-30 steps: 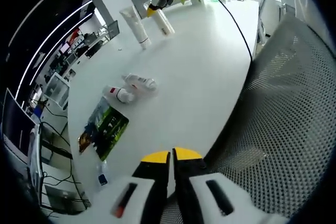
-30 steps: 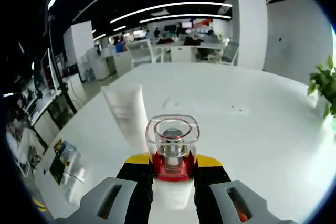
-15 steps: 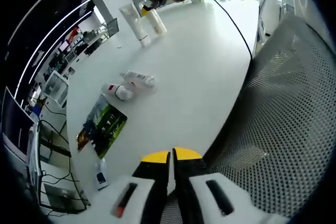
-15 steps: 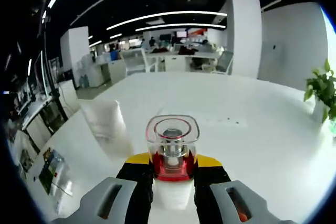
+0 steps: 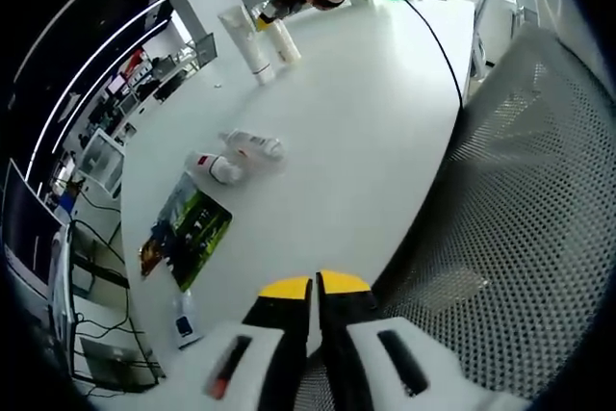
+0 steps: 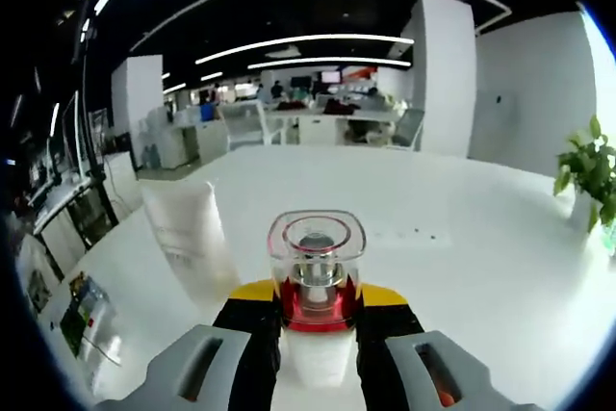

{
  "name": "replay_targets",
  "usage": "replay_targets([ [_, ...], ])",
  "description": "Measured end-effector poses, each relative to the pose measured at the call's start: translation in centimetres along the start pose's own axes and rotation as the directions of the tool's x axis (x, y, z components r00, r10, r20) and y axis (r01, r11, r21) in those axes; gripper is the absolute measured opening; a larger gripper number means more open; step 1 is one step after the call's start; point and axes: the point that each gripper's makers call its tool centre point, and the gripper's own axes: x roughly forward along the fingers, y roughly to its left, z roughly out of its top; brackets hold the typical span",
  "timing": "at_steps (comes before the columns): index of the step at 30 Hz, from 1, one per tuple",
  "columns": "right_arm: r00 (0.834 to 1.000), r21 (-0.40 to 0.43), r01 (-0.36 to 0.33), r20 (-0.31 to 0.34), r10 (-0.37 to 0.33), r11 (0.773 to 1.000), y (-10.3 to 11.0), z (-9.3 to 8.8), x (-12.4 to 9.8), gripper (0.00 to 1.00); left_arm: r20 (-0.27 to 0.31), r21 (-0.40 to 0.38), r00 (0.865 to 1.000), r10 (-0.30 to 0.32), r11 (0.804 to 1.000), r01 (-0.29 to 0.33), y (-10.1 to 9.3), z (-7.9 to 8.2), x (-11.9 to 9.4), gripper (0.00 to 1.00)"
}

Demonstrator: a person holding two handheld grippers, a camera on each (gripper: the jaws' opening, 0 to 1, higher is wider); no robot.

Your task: Arrange the skincare products in the storage area until every visible bottle or jar stands upright without overlapping.

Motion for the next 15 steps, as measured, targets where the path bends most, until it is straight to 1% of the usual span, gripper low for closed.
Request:
replay_targets([
  [2,1.0,0.001,-0.003,0.01,0.003,1.0,-0.1,0.0,-0.1,0.25,0.001,0.003,1.0,0.001,1.0,-0.001,0.0,0.0,0.1,0.0],
  [7,1.0,-0.02,-0.03,-0.006,0.03,0.999,-0.6,-0.3,0.1,0.25,0.002,0.003,1.0,0.0,1.0,-0.001,0.0,0.0,0.0,0.0],
  [9,0.998,-0.029,-0.057,-0.024,0.056,0.998,-0.4,-0.6,0.1,0.26,-0.004,0.006,1.0,-0.007,1.0,0.007,-0.1,-0.1,0.0,0.0],
  [10,0.998,-0.031,-0.06,-0.026,0.059,0.998,-0.3,-0.7,0.1,0.26,-0.013,0.007,1.0,-0.011,1.0,0.011,-0.2,-0.2,0.0,0.0],
  [12,0.996,-0.048,-0.068,-0.054,0.066,0.996,-0.2,-1.1,0.2,0.26,-0.012,0.006,1.0,-0.007,1.0,0.007,-0.1,-0.2,0.0,0.0],
  [15,0.995,-0.04,-0.077,-0.067,0.074,0.996,-0.2,-1.4,0.2,0.27,-0.01,0.004,1.0,-0.002,1.0,0.002,-0.1,-0.2,0.0,0.0],
])
